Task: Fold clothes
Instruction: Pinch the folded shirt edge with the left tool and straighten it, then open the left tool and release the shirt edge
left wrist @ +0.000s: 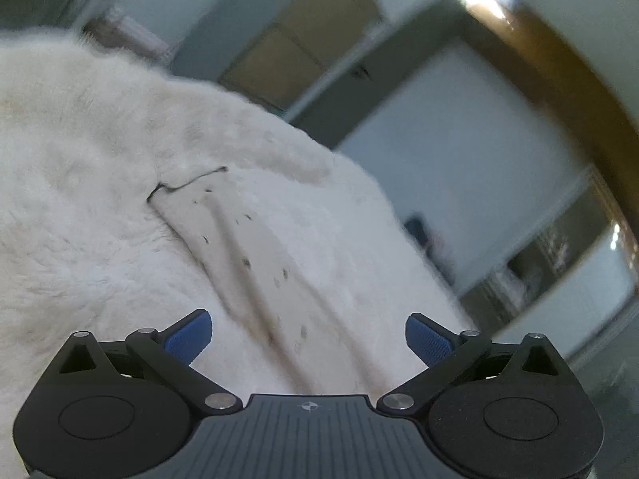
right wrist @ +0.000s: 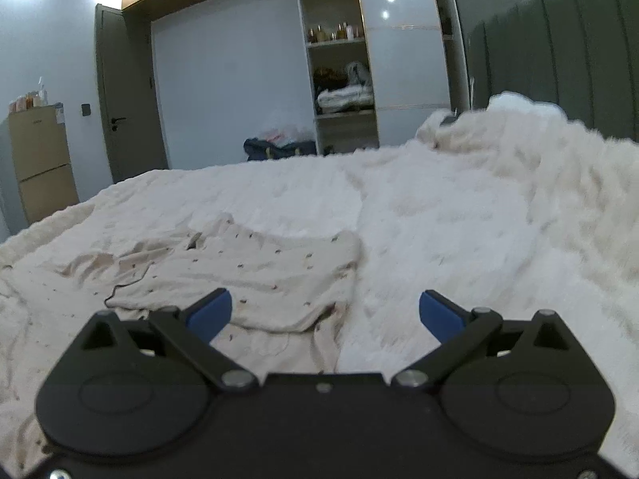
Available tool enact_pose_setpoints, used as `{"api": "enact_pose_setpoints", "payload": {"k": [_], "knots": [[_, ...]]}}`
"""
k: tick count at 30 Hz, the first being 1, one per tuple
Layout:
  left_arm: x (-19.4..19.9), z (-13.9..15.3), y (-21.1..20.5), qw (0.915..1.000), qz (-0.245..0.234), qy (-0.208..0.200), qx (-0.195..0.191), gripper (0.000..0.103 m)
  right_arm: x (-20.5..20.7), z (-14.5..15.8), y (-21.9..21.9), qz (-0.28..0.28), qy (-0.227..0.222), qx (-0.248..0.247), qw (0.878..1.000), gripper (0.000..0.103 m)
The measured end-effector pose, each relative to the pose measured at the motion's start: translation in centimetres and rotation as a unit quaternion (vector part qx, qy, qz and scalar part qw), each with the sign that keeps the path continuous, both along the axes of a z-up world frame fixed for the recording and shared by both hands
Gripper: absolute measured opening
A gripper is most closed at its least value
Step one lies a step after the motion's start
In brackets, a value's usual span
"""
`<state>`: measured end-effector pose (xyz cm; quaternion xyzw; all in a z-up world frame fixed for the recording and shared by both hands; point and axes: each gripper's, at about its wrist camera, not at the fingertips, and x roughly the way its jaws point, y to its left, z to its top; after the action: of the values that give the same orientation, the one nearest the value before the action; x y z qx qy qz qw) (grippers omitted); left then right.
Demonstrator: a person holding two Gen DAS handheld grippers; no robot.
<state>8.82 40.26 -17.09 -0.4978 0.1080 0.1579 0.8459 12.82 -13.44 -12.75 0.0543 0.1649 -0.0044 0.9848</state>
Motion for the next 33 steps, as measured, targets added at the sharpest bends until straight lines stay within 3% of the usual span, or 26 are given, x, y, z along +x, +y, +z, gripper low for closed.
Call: {"api": "enact_pose_setpoints", "payload": {"k": [1,3,7,8,11,12,15,19,21,24,26,27,33], "knots": [[0.4,-0.8,1.2,0.9997,0.013,-0.01,-0.02,0.078,-0.1,0.1,0.3,0.0,-0.005,-0.005,1.0,0.102],[1.4,-2.4,3.4,0.9982,0.031,-0.018,-0.047,0.071,-0.2,0.2,0.6,0.002,-0.013,-0.009,1.0,0.102],[3.6,-4.6,6.1,0.9966,0.065,0.016,-0.048,0.069,-0.1,0.4,1.4,0.008,-0.031,-0.025,0.999,0.101],[4.1,-5.0,6.5,0.9962,0.071,0.015,-0.049,0.064,0.0,0.4,1.6,0.01,-0.032,-0.03,0.999,0.102],[5.6,-5.5,7.4,0.9968,0.065,0.01,-0.045,0.021,0.5,0.1,2.3,0.015,-0.029,-0.05,0.998,0.102],[6.1,-5.6,7.7,0.9975,0.058,0.011,-0.04,0.002,0.7,0.0,2.4,0.016,-0.026,-0.051,0.998,0.102],[7.2,-4.6,7.7,0.9988,0.044,0.019,0.003,0.001,1.0,0.0,2.7,0.019,-0.023,-0.056,0.998,0.102],[4.6,-1.9,8.1,0.9968,0.074,-0.013,0.029,0.001,1.1,-0.1,2.9,0.019,-0.021,-0.056,0.998,0.102],[3.7,-1.1,8.6,0.9976,0.054,-0.004,0.042,0.001,1.1,-0.1,3.0,0.022,-0.021,-0.057,0.998,0.102],[3.4,-2.0,9.1,0.9982,0.05,0.033,0.009,0.004,1.1,-0.2,3.2,0.027,-0.019,-0.068,0.997,0.102],[2.9,-2.6,9.2,0.997,0.065,0.039,-0.015,0.031,1.1,-0.3,3.4,0.029,-0.019,-0.075,0.997,0.102],[2.6,-3.0,9.2,0.9962,0.074,0.039,-0.026,0.054,1.0,-0.3,3.4,0.028,-0.02,-0.076,0.997,0.102],[2.1,-5.6,9.3,0.9928,0.097,0.01,-0.07,0.063,1.2,-0.4,3.3,0.023,-0.018,-0.07,0.997,0.102]]}}
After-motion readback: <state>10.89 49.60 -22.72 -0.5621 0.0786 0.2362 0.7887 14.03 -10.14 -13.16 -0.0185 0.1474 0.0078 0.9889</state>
